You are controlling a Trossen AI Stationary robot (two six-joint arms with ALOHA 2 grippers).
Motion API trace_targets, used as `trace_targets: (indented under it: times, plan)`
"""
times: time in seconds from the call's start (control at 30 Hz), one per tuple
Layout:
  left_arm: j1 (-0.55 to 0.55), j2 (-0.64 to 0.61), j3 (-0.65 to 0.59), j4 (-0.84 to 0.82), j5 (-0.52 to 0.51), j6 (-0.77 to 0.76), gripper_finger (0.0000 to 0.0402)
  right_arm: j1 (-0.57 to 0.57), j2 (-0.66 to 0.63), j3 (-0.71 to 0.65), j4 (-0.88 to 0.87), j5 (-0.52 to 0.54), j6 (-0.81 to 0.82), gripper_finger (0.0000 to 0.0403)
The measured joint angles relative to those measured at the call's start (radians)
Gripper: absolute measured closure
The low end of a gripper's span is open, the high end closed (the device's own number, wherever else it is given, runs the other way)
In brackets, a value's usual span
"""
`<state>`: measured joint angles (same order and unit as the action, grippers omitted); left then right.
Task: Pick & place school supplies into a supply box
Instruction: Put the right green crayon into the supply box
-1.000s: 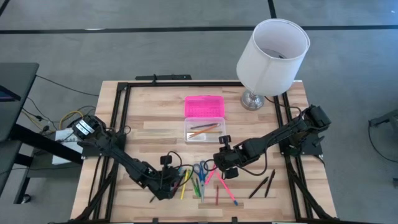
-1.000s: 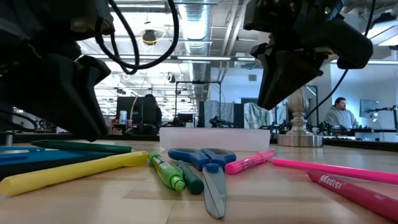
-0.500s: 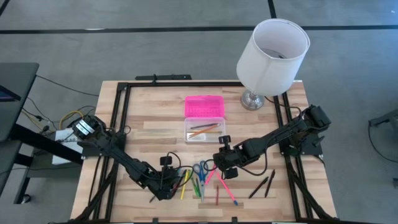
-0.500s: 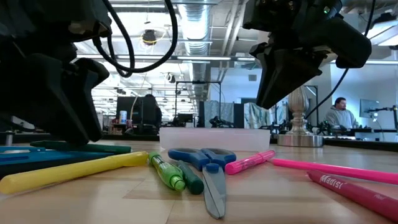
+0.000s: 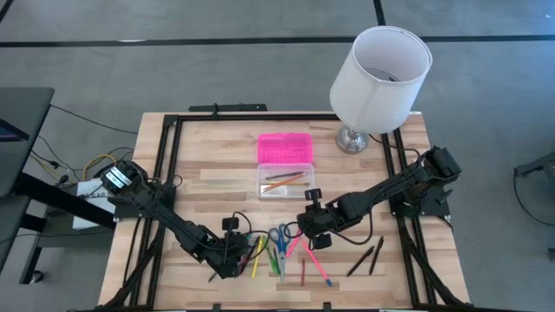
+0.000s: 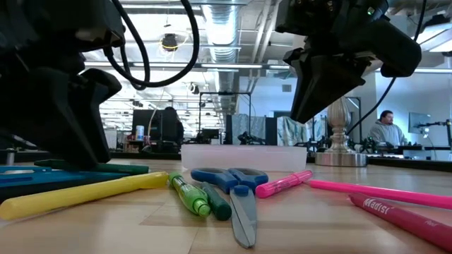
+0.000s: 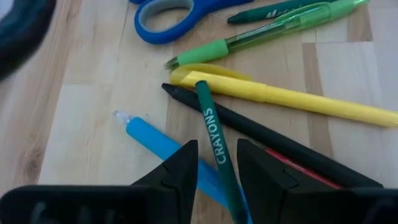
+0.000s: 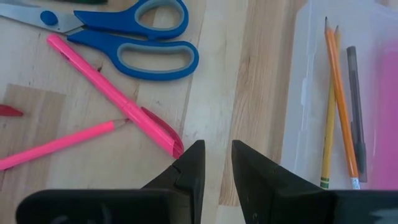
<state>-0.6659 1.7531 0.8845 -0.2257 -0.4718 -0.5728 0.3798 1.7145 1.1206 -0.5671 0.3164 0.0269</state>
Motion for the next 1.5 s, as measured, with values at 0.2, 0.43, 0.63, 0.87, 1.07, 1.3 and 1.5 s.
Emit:
trace_targets:
  times: [0.2, 0.43, 0.63, 0.87, 1.07, 1.3, 1.5]
  plan:
    - [0.002, 0.000, 0.000, -0.007, 0.006, -0.005, 0.0303, 0.000, 0.000, 0.000, 0.000, 0.000, 0.000, 0.0331]
    - [0.024, -0.001, 0.000, -0.052, 0.032, -0.033, 0.0304, 0.000, 0.000, 0.000, 0.000, 0.000, 0.000, 0.0331]
    - [0.038, -0.001, 0.000, -0.059, 0.033, -0.034, 0.0304, 0.000, 0.000, 0.000, 0.000, 0.000, 0.000, 0.0331]
    - [0.038, -0.001, 0.000, -0.073, 0.041, -0.034, 0.0343, 0.000, 0.000, 0.000, 0.000, 0.000, 0.000, 0.0331]
    - [0.038, -0.001, 0.000, -0.072, 0.040, -0.034, 0.0387, 0.000, 0.000, 0.000, 0.000, 0.000, 0.000, 0.0331]
    - [0.039, -0.001, 0.000, -0.072, -0.008, -0.033, 0.0359, 0.000, 0.000, 0.000, 0.000, 0.000, 0.000, 0.0331]
    - [0.063, -0.001, 0.012, -0.073, -0.008, 0.007, 0.0376, 0.000, 0.000, 0.000, 0.000, 0.000, 0.000, 0.0331]
